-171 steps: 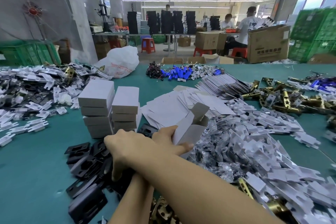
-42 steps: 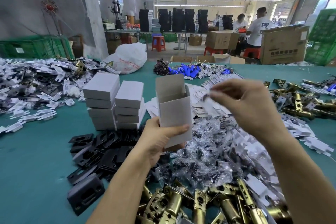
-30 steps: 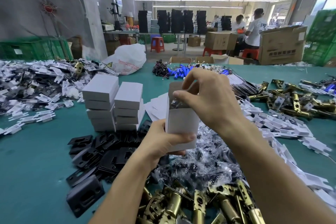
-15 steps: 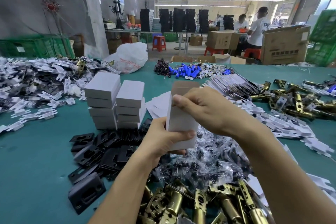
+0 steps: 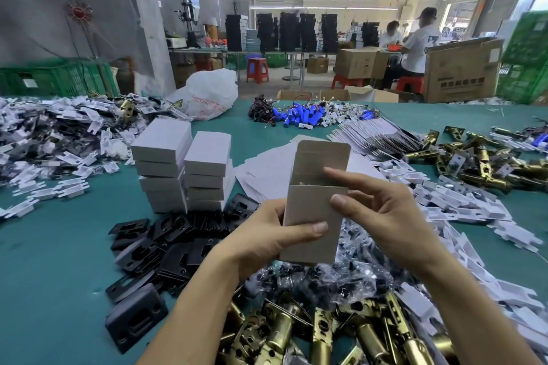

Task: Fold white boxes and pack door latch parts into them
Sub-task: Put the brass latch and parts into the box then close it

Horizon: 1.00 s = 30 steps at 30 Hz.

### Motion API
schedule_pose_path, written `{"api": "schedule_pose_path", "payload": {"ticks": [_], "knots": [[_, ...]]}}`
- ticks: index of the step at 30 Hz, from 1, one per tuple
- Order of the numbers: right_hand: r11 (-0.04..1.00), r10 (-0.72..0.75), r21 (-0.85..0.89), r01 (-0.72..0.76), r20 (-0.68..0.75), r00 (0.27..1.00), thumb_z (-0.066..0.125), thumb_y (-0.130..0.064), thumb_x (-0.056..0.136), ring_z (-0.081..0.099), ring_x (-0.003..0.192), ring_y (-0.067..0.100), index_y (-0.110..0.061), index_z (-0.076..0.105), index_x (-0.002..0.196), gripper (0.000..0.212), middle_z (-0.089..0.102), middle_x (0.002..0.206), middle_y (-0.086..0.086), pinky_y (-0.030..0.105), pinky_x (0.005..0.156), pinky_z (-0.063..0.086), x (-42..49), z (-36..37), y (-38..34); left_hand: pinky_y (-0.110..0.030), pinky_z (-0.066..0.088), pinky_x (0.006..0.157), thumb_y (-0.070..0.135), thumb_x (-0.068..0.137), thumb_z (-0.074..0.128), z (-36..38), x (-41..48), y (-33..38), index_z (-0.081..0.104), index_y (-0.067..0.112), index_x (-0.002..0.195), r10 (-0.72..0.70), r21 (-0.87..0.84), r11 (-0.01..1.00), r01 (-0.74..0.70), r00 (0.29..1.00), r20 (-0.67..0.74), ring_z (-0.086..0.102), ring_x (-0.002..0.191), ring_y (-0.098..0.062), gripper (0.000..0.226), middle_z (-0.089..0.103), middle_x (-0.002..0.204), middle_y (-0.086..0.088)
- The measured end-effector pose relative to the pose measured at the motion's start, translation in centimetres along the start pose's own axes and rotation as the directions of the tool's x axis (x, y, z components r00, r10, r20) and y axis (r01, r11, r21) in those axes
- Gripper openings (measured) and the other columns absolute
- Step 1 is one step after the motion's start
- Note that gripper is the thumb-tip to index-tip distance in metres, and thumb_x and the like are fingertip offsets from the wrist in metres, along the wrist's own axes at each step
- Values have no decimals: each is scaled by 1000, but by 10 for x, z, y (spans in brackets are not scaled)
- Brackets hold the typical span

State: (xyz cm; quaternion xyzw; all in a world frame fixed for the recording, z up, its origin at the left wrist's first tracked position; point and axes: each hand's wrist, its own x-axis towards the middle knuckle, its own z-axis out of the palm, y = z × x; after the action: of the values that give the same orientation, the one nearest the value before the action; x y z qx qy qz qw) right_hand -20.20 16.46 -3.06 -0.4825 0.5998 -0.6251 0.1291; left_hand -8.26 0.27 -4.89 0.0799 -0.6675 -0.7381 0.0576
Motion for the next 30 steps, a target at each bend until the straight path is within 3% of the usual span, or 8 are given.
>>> {"api": "schedule_pose_path", "payload": {"ticks": [5,9,13,18,21,25,27,30], "knots": [[996,14,-88,-21,-77,997,67,-25,79,70,96,26,-29,77,96,19,75,101,1,47,84,59,-7,-8,14,-40,60,89,32,74,84,4,5,-4,63,26,124,98,246,965,-86,994,-39,72,105,-22,55,74,114,-4],[992,72,-102,-78,-59,996,65,-21,82,69,96,28,-19,74,100,20,74,100,3,46,84,58,-12,-17,18,-24,57,66,13,72,87,2,5,0,59,41,109,305,233,936,-265,939,-156,75,89,-19,54,74,102,3],[989,102,-107,-104,-24,995,65,-21,82,70,98,24,-20,73,106,26,75,103,3,41,87,58,-13,-19,17,-27,58,72,8,74,88,8,6,-1,60,43,104,403,258,899,-354,899,-171,75,91,-23,54,73,110,5],[979,125,-160,-124,-1,992,69,-21,81,68,96,18,-20,75,101,21,72,101,-2,40,87,58,-12,-19,18,-18,55,66,22,64,84,8,5,0,77,27,82,358,248,918,-310,917,-177,74,88,-12,20,77,102,6],[990,90,-110,-88,13,996,71,-25,78,68,100,14,-20,74,99,22,69,102,-7,32,83,57,-12,-18,16,-16,54,65,19,65,85,8,5,0,77,25,82,334,263,923,-283,926,-178,73,87,-11,20,77,96,5],[999,-24,43,26,-60,998,72,-26,80,68,92,12,-37,60,107,31,69,98,-4,23,80,54,-8,-12,12,-14,51,63,17,70,86,6,6,1,77,31,78,321,313,915,-254,928,-187,72,83,-10,19,78,90,5],[998,-36,44,41,-104,994,67,-27,84,70,88,13,-43,65,108,29,72,95,0,22,79,55,-5,-10,10,-14,50,62,14,71,87,7,5,0,76,27,81,334,331,906,-264,926,-176,72,80,-10,20,77,86,1],[999,-32,-36,27,-141,989,68,-34,80,72,87,15,-36,77,93,16,76,92,-1,26,79,56,-4,-11,9,-13,48,57,-1,73,86,10,6,-1,75,12,84,361,298,907,-297,913,-190,71,73,-11,21,77,82,-5]]}}
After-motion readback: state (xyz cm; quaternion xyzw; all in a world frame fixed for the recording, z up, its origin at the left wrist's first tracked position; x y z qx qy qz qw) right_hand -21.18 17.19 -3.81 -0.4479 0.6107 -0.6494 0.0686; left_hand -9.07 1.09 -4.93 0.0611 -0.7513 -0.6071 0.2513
